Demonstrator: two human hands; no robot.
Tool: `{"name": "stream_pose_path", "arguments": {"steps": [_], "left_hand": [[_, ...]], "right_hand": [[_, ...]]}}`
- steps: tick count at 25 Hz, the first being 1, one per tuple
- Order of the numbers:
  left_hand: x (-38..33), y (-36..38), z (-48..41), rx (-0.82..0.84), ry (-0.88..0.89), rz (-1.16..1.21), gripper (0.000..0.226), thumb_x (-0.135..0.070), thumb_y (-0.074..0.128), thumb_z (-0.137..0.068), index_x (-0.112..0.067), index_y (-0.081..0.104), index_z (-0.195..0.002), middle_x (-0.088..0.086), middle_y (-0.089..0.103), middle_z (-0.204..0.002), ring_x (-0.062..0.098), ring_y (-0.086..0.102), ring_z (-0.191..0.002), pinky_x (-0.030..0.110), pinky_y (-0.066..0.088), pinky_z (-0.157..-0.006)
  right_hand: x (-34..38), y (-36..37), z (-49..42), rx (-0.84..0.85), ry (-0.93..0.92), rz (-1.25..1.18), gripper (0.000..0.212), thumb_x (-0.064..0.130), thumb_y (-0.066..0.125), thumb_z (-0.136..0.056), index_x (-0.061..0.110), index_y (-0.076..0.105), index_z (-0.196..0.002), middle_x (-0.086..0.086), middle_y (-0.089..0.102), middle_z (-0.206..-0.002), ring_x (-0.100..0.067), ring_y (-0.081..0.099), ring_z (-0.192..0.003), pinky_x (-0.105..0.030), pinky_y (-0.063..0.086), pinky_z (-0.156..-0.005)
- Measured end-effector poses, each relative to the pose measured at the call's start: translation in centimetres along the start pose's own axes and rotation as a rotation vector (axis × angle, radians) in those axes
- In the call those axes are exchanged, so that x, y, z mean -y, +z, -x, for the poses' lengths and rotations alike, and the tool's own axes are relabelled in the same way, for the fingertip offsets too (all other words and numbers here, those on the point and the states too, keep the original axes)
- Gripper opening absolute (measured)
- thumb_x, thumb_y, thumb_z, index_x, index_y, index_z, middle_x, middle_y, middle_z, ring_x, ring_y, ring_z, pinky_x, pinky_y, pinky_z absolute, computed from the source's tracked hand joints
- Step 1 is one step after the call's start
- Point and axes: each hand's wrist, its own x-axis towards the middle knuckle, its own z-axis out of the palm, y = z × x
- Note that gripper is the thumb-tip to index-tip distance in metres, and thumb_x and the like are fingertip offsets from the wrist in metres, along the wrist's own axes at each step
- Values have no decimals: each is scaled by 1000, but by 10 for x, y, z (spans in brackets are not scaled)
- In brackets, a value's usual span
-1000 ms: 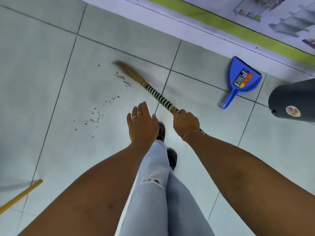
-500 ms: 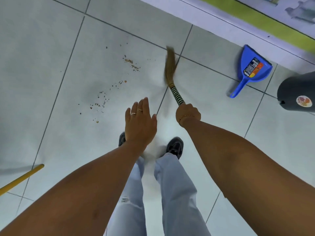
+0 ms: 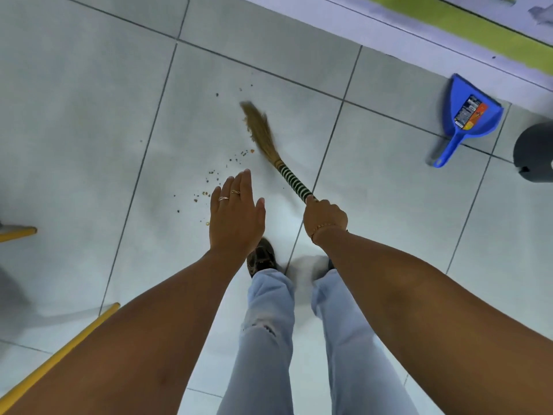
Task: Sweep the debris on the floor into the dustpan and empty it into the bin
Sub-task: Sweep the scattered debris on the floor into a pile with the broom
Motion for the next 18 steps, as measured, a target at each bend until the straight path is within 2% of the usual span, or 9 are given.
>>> {"name": "stream_pose_path", "arguments": {"steps": [3,6,11,13,15,18], "left_hand": [[11,-22,0,7,14,3,56,-25,46,-94,-2,28,-141,20,45,-142,32,37,-136,47,27,-114],[11,-37,-7,-22,31,10,56,-25,48,-93,-1,29,-140,21,48,-139,33,40,-134,47,30,-113],[7,-42,-43,-49,44,20,56,-23,51,-91,0,32,-139,22,51,-136,35,42,-132,50,32,-110],[5,-40,-60,-15,44,14,56,-23,51,-92,0,31,-139,22,51,-136,35,41,-133,49,31,-110],[6,-39,-80,30,87,4,56,-24,49,-93,-2,29,-140,20,48,-139,34,37,-135,48,27,-112],[13,-39,-113,84,153,-25,56,-27,43,-95,-5,23,-143,16,40,-146,31,29,-139,44,20,-116]], "right_hand": [[2,-2,33,-5,-17,-24,46,18,30,-101,19,28,-147,-15,54,-125,-32,58,-108,-39,48,-81],[-4,-15,52,-88,0,-80,54,12,34,-98,24,20,-150,-15,49,-122,-32,57,-102,-40,49,-76],[4,-66,-9,-175,114,-164,61,12,37,-97,24,13,-152,-17,40,-133,-35,49,-111,-40,43,-74],[9,-88,-48,-181,175,-223,56,16,35,-99,21,17,-151,-16,42,-136,-35,47,-119,-42,45,-86],[13,-106,-81,-143,226,-288,47,18,36,-99,15,30,-146,-14,48,-135,-33,46,-124,-41,43,-95],[19,-117,-118,-68,237,-266,38,16,40,-98,9,46,-135,-13,51,-133,-31,47,-125,-38,43,-99]]}}
